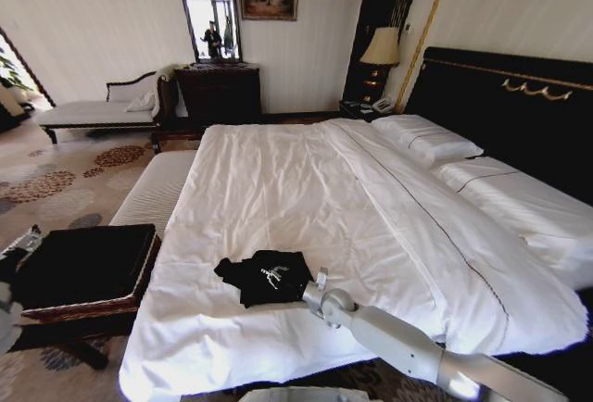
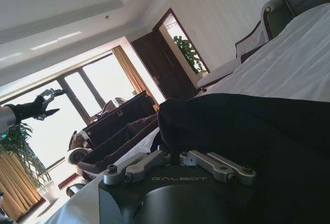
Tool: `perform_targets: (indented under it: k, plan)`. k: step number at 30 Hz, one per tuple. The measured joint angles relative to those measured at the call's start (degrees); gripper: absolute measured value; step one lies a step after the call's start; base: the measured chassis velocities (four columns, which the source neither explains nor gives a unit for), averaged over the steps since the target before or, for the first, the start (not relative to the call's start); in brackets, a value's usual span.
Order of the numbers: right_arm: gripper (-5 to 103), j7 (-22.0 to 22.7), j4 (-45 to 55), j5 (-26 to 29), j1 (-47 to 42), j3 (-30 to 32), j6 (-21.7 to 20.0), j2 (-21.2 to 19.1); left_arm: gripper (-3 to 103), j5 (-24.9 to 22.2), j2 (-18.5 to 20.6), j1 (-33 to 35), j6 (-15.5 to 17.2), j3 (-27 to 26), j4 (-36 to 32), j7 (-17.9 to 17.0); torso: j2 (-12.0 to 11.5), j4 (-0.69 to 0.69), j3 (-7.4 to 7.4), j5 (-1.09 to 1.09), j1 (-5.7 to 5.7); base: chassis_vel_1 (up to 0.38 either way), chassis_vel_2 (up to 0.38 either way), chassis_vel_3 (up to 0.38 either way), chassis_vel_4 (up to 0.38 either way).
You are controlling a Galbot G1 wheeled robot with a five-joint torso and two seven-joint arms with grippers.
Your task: Fold the clothes on the bed and place them into the basket.
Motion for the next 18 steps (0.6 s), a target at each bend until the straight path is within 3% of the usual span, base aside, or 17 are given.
perform_targets:
  k: [2, 4, 6, 13, 17, 18]
  plan:
    - [-1, 0.34, -0.26, -0.37, 0.16, -0.24, 0.17, 0.59, 100, 0.08, -0.15, 0.05, 0.01, 0.0, -0.05, 0.0, 0.0, 0.0, 0.0, 0.0, 0.0, 0.0, 0.0, 0.0, 0.0]
    - [9, 0.69, -0.34, -0.73, 0.26, -0.35, 0.31, 1.69, 100, 0.2, -0.46, 0.06, 0.02, 0.02, -0.24, -0.01, 0.0, 0.0, 0.0, 0.0, 0.0, 0.0, 0.0, 0.0, 0.0]
    - [9, 0.76, -0.11, -0.74, 0.26, -0.37, 0.33, 1.9, 100, 0.21, -0.5, 0.05, 0.02, 0.05, -0.29, -0.01, 0.0, 0.0, 0.0, 0.01, 0.0, 0.0, 0.0, 0.0, 0.0]
    - [41, -0.99, 3.81, 0.05, 0.23, 0.46, 1.88, 1.32, 100, 0.2, -0.54, 0.02, 0.08, 0.14, -0.17, -0.08, 0.0, 0.01, 0.0, 0.01, 0.0, 0.0, 0.0, 0.0, 0.0]
    - [47, -3.8, 5.7, 2.85, -0.37, 2.36, 3.22, 0.48, 100, 0.13, -0.52, 0.11, 0.08, 0.12, -0.14, -0.09, 0.0, -0.01, 0.0, 0.01, 0.0, 0.0, 0.0, 0.0, 0.0]
    - [58, -5.05, 7.82, 5.41, -1.14, 4.58, 3.99, -0.04, 100, 0.11, -0.52, 0.21, 0.08, 0.09, 0.0, -0.09, 0.0, -0.01, 0.0, 0.01, 0.0, 0.0, 0.0, 0.0, 0.0]
